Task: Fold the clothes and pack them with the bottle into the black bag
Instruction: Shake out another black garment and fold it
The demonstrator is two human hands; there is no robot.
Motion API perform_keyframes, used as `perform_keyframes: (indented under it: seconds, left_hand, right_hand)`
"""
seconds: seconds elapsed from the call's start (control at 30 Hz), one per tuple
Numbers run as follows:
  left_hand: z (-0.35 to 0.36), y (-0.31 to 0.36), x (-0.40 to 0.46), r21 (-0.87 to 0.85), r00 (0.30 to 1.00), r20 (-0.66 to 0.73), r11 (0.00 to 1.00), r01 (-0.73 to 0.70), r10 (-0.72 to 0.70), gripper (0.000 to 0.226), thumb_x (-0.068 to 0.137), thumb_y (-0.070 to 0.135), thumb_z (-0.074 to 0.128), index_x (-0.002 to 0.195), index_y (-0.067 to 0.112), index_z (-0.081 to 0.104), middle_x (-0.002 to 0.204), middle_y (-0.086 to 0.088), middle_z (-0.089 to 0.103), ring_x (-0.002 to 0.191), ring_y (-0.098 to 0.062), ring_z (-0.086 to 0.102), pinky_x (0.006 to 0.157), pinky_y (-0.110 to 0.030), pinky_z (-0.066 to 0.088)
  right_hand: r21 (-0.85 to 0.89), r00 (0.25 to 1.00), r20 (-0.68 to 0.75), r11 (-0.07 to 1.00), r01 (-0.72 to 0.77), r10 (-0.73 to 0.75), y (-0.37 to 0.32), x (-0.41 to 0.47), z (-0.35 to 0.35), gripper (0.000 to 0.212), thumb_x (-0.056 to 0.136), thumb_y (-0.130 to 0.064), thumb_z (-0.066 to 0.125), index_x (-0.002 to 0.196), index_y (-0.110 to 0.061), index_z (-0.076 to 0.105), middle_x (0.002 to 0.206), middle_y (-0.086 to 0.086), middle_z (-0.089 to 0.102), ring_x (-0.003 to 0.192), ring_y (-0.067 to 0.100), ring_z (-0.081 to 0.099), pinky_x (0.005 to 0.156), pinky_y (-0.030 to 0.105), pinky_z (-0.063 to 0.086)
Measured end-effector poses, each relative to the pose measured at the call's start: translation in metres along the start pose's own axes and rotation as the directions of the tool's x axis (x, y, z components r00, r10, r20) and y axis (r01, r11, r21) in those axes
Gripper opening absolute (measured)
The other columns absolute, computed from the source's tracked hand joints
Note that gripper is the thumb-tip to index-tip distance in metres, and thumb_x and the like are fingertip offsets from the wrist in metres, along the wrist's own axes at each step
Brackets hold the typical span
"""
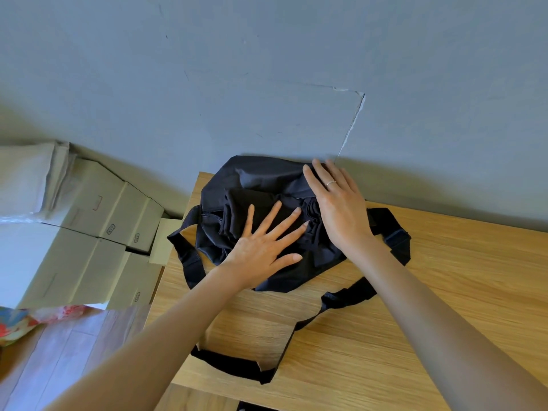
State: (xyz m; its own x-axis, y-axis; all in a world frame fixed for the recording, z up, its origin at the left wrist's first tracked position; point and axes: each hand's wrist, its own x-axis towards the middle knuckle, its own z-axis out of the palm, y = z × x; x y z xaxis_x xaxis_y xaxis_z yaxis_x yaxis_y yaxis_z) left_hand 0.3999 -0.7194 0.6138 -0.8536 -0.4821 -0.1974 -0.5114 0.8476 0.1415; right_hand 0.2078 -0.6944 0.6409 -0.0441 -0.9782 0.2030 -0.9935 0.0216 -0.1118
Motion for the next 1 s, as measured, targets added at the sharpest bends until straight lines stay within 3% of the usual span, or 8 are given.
perform_keyframes:
  seconds: [0.3,0.4,0.53,0.6,0.7,0.8,0.9,1.0]
  left_hand:
    - [-0.009,0.001,-0.002,-0.009,0.998,0.065,1.0,0.005,-0.004,0.061,0.087,0.061,-0.001,0.141,0.034,-0.014,0.152,0.012,-0.021,0.142,-0.019,-0.022,0.112,-0.052,-0.017]
    - [-0.01,-0.002,-0.001,0.004,0.997,0.082,1.0,0.003,-0.004,0.061,0.088,0.061,-0.001,0.142,0.035,-0.014,0.153,0.009,-0.019,0.144,-0.018,-0.017,0.114,-0.052,-0.013]
    - [-0.012,-0.005,-0.012,0.106,0.997,-0.059,0.993,0.047,-0.041,0.065,0.097,0.057,0.005,0.148,0.022,0.025,0.154,-0.008,0.025,0.142,-0.022,0.024,0.113,-0.058,0.017]
    - [-0.012,-0.005,-0.02,0.163,0.993,-0.082,0.982,0.092,-0.079,0.065,0.097,0.056,0.009,0.144,0.019,0.035,0.151,-0.01,0.033,0.141,-0.026,0.028,0.111,-0.059,0.022]
    - [-0.015,-0.01,-0.029,0.204,0.976,-0.146,0.96,0.19,-0.162,0.063,0.095,0.056,0.019,0.141,0.02,0.04,0.15,-0.011,0.034,0.141,-0.031,0.026,0.11,-0.061,0.021]
    - [-0.017,-0.024,-0.034,0.162,0.955,-0.158,0.947,0.276,-0.251,0.065,0.096,0.056,0.016,0.14,0.016,0.042,0.15,-0.017,0.032,0.141,-0.037,0.024,0.11,-0.06,0.021]
    - [-0.013,-0.033,-0.038,0.109,0.963,-0.135,0.962,0.249,-0.233,0.071,0.097,0.056,0.006,0.141,0.014,0.042,0.151,-0.019,0.029,0.141,-0.037,0.023,0.111,-0.051,0.023]
    - [-0.012,-0.036,-0.042,0.07,0.966,-0.139,0.971,0.229,-0.217,0.066,0.096,0.056,0.012,0.14,0.018,0.043,0.153,-0.017,0.026,0.141,-0.033,0.025,0.113,-0.049,0.026]
  right_hand:
    - [0.193,0.989,-0.082,0.975,-0.106,0.124,-0.01,0.001,-0.013,0.05,0.094,-0.006,0.047,0.143,-0.009,0.039,0.144,0.012,0.044,0.135,0.03,0.039,0.11,0.045,0.035]
    - [0.096,0.996,-0.06,0.993,-0.061,0.067,-0.009,0.001,-0.013,0.052,0.092,-0.005,0.054,0.142,-0.01,0.04,0.144,0.014,0.043,0.134,0.031,0.04,0.111,0.044,0.033]
    - [-0.067,1.0,-0.006,0.997,0.026,-0.027,-0.004,0.002,-0.007,0.065,0.081,0.002,0.066,0.141,-0.009,0.042,0.143,0.018,0.044,0.133,0.034,0.04,0.112,0.047,0.031]
    - [-0.111,0.998,0.008,0.992,0.064,-0.064,-0.007,0.008,-0.007,0.069,0.075,0.003,0.071,0.139,-0.008,0.045,0.142,0.019,0.045,0.133,0.036,0.04,0.111,0.049,0.03]
    - [-0.148,0.994,0.032,0.983,0.111,-0.107,-0.019,0.022,-0.004,0.071,0.072,0.0,0.074,0.137,-0.008,0.048,0.14,0.02,0.047,0.132,0.038,0.04,0.11,0.052,0.031]
    - [-0.131,0.991,0.048,0.983,0.132,-0.127,-0.033,0.032,0.001,0.066,0.074,-0.004,0.073,0.135,-0.008,0.049,0.138,0.021,0.048,0.13,0.04,0.043,0.108,0.053,0.032]
    - [-0.099,0.988,0.012,0.983,0.152,-0.152,-0.038,0.036,0.005,0.067,0.068,-0.002,0.079,0.13,-0.009,0.055,0.131,0.021,0.055,0.119,0.039,0.054,0.1,0.05,0.041]
    - [-0.03,0.986,-0.078,0.989,0.143,-0.145,-0.036,0.035,0.007,0.054,0.072,-0.005,0.078,0.123,-0.009,0.061,0.123,0.018,0.062,0.108,0.036,0.062,0.091,0.048,0.049]
